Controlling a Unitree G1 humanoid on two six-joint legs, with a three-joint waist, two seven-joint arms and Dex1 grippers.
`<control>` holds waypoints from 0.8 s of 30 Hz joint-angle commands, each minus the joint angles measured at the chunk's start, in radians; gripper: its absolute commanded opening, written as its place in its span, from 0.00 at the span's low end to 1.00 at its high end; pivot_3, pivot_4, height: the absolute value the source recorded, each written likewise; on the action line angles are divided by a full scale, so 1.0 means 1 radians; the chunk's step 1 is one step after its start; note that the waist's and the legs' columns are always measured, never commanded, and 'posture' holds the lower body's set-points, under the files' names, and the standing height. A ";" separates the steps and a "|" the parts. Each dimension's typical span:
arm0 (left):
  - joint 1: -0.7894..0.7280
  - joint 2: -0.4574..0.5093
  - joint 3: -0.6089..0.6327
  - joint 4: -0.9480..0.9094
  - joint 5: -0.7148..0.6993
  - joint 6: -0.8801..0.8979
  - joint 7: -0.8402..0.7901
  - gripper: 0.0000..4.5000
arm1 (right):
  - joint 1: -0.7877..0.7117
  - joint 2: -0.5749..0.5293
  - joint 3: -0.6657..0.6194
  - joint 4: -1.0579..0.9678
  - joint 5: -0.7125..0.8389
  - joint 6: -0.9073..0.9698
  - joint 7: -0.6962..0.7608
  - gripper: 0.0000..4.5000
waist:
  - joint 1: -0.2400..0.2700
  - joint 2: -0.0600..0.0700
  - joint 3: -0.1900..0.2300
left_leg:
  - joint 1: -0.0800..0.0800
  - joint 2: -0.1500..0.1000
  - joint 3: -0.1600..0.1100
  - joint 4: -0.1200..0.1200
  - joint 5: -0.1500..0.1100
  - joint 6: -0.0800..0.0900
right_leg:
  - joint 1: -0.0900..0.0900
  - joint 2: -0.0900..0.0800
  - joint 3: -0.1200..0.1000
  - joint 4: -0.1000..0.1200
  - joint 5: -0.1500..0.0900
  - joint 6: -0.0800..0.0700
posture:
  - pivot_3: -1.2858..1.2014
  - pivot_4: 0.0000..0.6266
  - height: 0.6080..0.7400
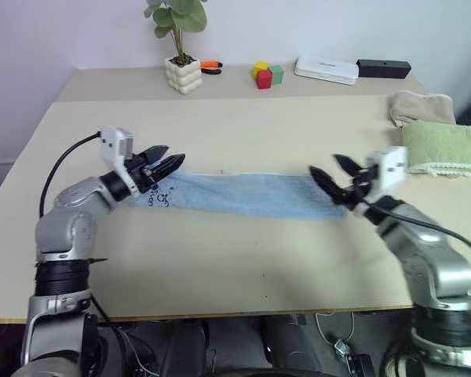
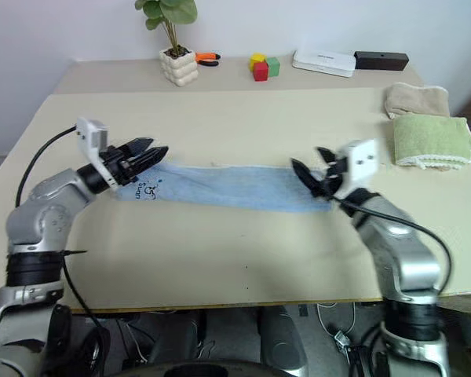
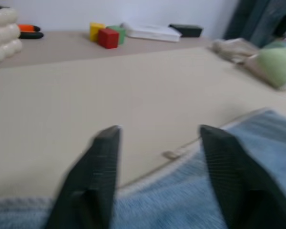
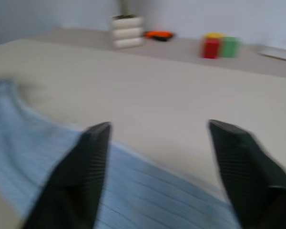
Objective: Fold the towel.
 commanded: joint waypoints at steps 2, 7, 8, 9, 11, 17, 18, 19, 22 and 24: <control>-0.045 -0.108 -0.013 0.025 0.060 -0.065 0.143 0.01 | -0.069 0.131 0.084 0.130 -0.142 -0.059 -0.162 0.11 | 0.003 0.000 0.000 | 0.000 0.000 0.000 0.000 0.000 0.000 | 0.000 0.000 0.000 0.000 0.000 0.000 | 0.52 0.24 1.00; -0.012 -0.213 -0.072 0.083 0.136 -0.100 0.229 0.00 | -0.082 0.176 0.139 0.298 -0.273 -0.148 -0.227 0.01 | 0.007 0.000 0.000 | -0.001 -0.001 0.000 0.001 0.000 0.000 | 0.000 -0.001 0.000 -0.001 0.000 0.000 | 0.52 0.24 1.00; 0.002 -0.221 -0.081 0.106 0.157 -0.095 0.250 0.00 | -0.085 0.172 0.137 0.343 -0.301 -0.165 -0.249 0.01 | 0.005 0.000 0.000 | -0.001 -0.001 0.000 0.001 0.000 0.000 | 0.000 -0.001 0.000 -0.001 0.000 0.000 | 0.52 0.24 1.00; 0.014 -0.220 -0.088 0.120 0.171 -0.089 0.258 0.00 | -0.086 0.169 0.128 0.377 -0.316 -0.178 -0.263 0.01 | 0.005 0.000 0.000 | -0.001 -0.001 0.000 0.001 0.000 0.000 | 0.000 -0.001 0.000 -0.001 0.000 0.000 | 0.52 0.24 1.00; 0.033 -0.174 -0.055 0.177 0.183 -0.104 0.249 0.00 | -0.072 0.139 0.082 0.437 -0.341 -0.192 -0.300 0.01 | -0.002 0.000 0.000 | 0.000 -0.001 0.000 0.000 0.000 0.000 | 0.000 0.000 0.000 0.000 0.000 0.000 | 0.52 0.24 1.00; 0.028 -0.048 0.018 0.296 0.173 -0.144 0.206 0.00 | -0.038 0.065 0.023 0.486 -0.369 -0.244 -0.308 0.01 | 0.001 -0.001 -0.002 | 0.001 0.000 0.000 0.000 0.000 0.000 | 0.002 0.000 0.000 0.000 0.000 0.000 | 0.52 0.24 1.00; 0.027 -0.030 0.025 0.306 0.172 -0.154 0.192 0.00 | -0.035 0.059 0.014 0.491 -0.370 -0.247 -0.308 0.01 | 0.001 -0.001 -0.002 | 0.001 0.000 0.000 0.000 0.000 0.000 | 0.002 0.000 0.000 0.000 0.000 0.000 | 0.52 0.24 1.00; 0.027 -0.016 0.033 0.309 0.166 -0.153 0.179 0.00 | -0.034 0.054 0.009 0.492 -0.369 -0.249 -0.303 0.01 | 0.000 -0.001 -0.002 | 0.002 0.000 0.000 0.000 0.000 0.000 | 0.002 0.000 0.000 0.000 0.000 0.000 | 0.52 0.24 1.00; 0.034 0.010 0.043 0.301 0.165 -0.162 0.161 0.00 | -0.037 0.056 -0.005 0.488 -0.355 -0.242 -0.290 0.01 | 0.000 -0.001 -0.002 | 0.002 0.000 0.000 0.000 0.000 0.000 | 0.002 0.000 0.000 0.000 0.000 0.000 | 0.52 0.24 1.00; 0.038 0.019 0.056 0.289 0.154 -0.152 0.158 0.00 | -0.041 0.056 -0.004 0.482 -0.357 -0.246 -0.279 0.01 | 0.001 -0.001 -0.002 | 0.002 0.000 0.000 0.000 0.000 0.000 | 0.002 0.000 0.000 0.000 0.000 0.000 | 0.52 0.24 1.00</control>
